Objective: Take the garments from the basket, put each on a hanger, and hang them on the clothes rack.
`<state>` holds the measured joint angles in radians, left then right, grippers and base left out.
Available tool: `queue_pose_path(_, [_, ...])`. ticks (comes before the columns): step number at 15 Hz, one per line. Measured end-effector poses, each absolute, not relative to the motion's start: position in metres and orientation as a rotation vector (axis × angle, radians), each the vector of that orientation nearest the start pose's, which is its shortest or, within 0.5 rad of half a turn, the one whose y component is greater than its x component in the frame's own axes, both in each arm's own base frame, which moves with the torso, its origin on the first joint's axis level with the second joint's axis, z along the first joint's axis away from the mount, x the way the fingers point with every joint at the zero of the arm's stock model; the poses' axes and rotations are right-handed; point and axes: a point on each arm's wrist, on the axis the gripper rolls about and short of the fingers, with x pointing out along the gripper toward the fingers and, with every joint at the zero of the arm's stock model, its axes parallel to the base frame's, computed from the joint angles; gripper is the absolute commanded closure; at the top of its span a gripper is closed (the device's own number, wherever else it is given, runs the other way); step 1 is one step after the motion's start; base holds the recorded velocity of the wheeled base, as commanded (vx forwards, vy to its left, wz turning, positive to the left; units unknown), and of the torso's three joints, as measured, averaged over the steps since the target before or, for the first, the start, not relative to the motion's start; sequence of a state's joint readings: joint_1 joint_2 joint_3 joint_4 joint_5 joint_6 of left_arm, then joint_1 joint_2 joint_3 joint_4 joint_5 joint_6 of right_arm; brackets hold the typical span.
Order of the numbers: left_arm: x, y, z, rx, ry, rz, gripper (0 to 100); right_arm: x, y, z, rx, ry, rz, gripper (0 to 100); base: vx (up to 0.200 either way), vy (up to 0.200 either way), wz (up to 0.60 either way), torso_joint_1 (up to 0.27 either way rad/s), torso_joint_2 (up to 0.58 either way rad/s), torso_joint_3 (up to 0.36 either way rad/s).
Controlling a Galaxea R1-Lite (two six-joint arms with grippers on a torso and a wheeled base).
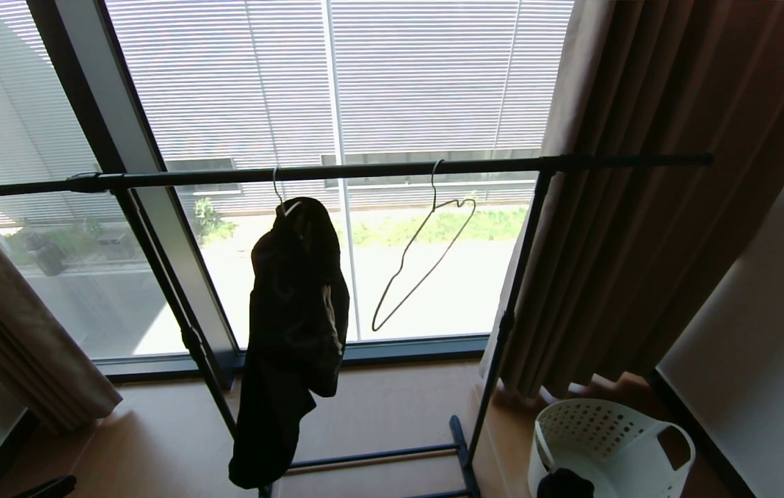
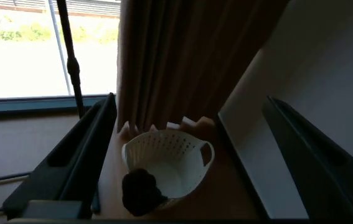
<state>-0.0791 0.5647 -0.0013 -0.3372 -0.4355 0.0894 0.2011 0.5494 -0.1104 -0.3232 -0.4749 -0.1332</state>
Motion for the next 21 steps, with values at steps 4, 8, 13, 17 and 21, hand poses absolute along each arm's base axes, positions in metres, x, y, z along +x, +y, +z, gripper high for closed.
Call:
queue_pose_path(4, [0.021, -0.011, 0.099, 0.031, 0.244, -0.501, 0, 0.004, -0.010, 0.110, -0.245, 0.083, -0.372, 0, 0.000, 0.000, 0.00, 0.000, 0.00, 0.000])
queue_pose_path(8, [0.010, -0.010, 0.092, 0.002, 0.243, -0.500, 0, -0.011, -0.004, 0.090, -0.204, 0.030, -0.010, 0, 0.000, 0.000, 0.00, 0.000, 0.00, 0.000])
queue_pose_path(13, [0.003, -0.009, 0.087, -0.005, 0.243, -0.504, 0, -0.013, -0.006, 0.089, -0.249, 0.041, -0.202, 0, 0.000, 0.000, 0.00, 0.000, 0.00, 0.000])
queue_pose_path(17, [0.000, -0.009, 0.087, -0.006, 0.211, -0.500, 0, -0.016, -0.003, 0.088, -0.193, 0.000, -0.199, 0, 0.000, 0.000, 0.00, 0.000, 0.00, 0.000])
queue_pose_path(21, [-0.003, -0.009, 0.087, 0.000, 0.173, -0.503, 0, -0.020, 0.002, 0.080, -0.083, -0.003, 0.115, 0, 0.000, 0.000, 0.00, 0.000, 0.00, 0.000])
